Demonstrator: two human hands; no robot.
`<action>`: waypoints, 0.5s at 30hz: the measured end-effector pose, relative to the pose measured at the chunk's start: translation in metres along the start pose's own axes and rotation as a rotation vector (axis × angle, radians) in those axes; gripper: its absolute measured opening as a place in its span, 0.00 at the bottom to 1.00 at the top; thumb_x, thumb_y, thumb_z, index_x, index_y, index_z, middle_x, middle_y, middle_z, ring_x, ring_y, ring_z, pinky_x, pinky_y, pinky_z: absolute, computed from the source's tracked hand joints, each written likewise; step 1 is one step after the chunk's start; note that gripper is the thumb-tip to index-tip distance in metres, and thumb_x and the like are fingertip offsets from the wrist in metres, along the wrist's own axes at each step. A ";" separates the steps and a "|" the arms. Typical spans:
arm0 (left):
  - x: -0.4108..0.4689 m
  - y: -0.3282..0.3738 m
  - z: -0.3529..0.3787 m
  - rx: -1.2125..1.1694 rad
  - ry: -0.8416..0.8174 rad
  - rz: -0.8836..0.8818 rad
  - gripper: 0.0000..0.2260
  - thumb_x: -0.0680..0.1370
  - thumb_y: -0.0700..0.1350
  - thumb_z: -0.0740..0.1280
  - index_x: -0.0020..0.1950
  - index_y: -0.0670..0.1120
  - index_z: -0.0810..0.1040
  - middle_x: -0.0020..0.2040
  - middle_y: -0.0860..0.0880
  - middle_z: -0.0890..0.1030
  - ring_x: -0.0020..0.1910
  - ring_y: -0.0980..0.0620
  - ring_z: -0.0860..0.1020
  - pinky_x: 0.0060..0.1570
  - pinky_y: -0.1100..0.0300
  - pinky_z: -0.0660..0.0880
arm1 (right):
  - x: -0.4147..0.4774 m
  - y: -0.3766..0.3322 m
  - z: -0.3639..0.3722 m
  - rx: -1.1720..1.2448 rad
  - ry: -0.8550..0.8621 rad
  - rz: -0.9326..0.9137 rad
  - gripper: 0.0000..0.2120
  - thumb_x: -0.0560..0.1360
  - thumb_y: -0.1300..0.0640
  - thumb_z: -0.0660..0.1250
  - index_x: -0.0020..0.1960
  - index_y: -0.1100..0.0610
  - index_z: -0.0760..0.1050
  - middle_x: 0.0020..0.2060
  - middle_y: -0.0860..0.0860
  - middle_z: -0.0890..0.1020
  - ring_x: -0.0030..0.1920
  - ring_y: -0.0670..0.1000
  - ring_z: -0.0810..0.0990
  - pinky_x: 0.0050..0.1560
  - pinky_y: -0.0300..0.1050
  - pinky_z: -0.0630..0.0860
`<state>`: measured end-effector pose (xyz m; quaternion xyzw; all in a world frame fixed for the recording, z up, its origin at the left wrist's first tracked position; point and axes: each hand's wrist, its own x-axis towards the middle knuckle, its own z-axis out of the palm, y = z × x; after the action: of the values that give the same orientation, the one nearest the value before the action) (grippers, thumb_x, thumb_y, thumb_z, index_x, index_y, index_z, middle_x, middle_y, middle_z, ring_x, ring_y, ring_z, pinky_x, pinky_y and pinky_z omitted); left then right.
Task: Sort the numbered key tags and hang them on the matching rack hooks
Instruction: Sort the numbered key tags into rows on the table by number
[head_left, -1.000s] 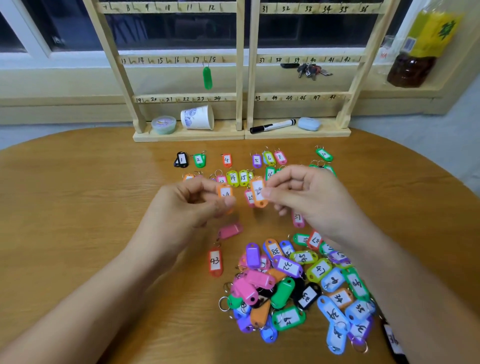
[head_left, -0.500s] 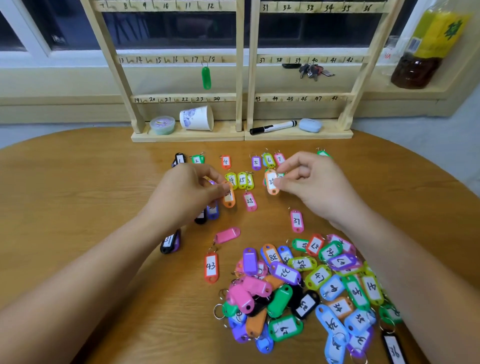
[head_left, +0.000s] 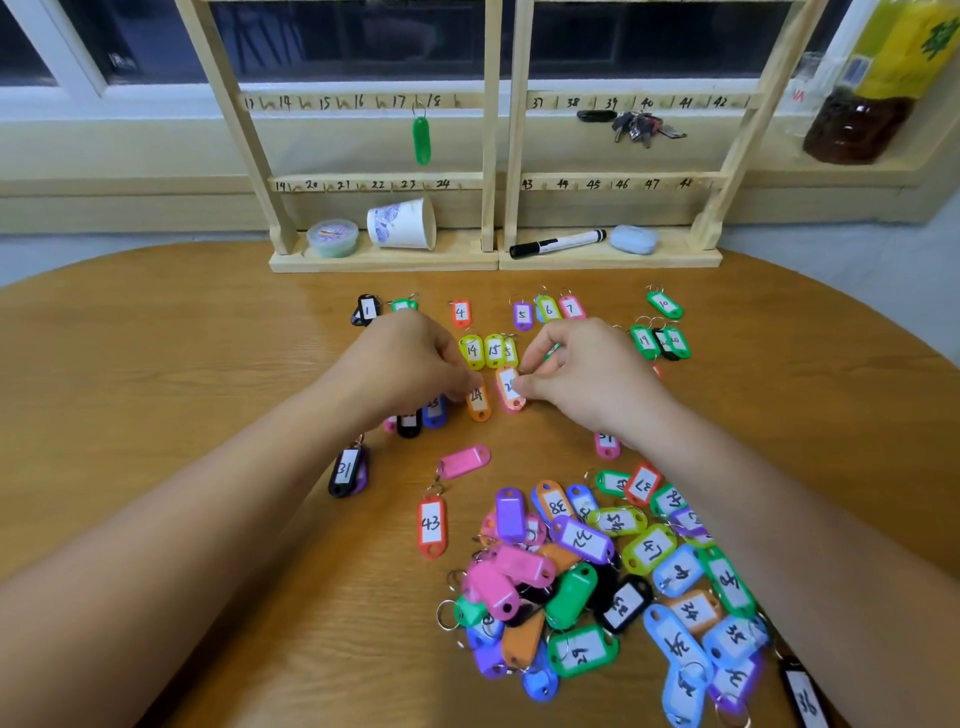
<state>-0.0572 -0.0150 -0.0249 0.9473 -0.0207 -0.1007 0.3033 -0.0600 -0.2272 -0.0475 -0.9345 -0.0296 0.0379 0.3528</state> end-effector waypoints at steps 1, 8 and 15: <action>0.001 0.000 0.000 0.015 0.004 -0.003 0.10 0.77 0.53 0.78 0.39 0.49 0.87 0.35 0.57 0.87 0.42 0.57 0.85 0.40 0.59 0.80 | 0.000 0.000 0.000 -0.011 0.003 0.003 0.09 0.72 0.50 0.81 0.44 0.48 0.81 0.40 0.46 0.86 0.44 0.47 0.85 0.47 0.44 0.80; 0.007 0.003 0.004 0.130 0.054 0.006 0.15 0.75 0.57 0.79 0.37 0.47 0.84 0.32 0.51 0.83 0.34 0.55 0.79 0.33 0.60 0.70 | -0.002 -0.005 0.000 -0.045 -0.002 -0.009 0.09 0.73 0.50 0.80 0.45 0.49 0.81 0.40 0.45 0.86 0.43 0.45 0.84 0.47 0.40 0.77; 0.012 -0.001 0.008 0.209 0.107 0.038 0.16 0.73 0.57 0.79 0.34 0.48 0.81 0.32 0.51 0.81 0.35 0.53 0.78 0.33 0.59 0.69 | -0.002 -0.005 0.003 -0.054 0.007 -0.020 0.08 0.74 0.51 0.80 0.45 0.50 0.81 0.38 0.46 0.86 0.41 0.44 0.84 0.39 0.42 0.75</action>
<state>-0.0474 -0.0194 -0.0339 0.9773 -0.0331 -0.0415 0.2052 -0.0628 -0.2215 -0.0464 -0.9434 -0.0387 0.0304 0.3281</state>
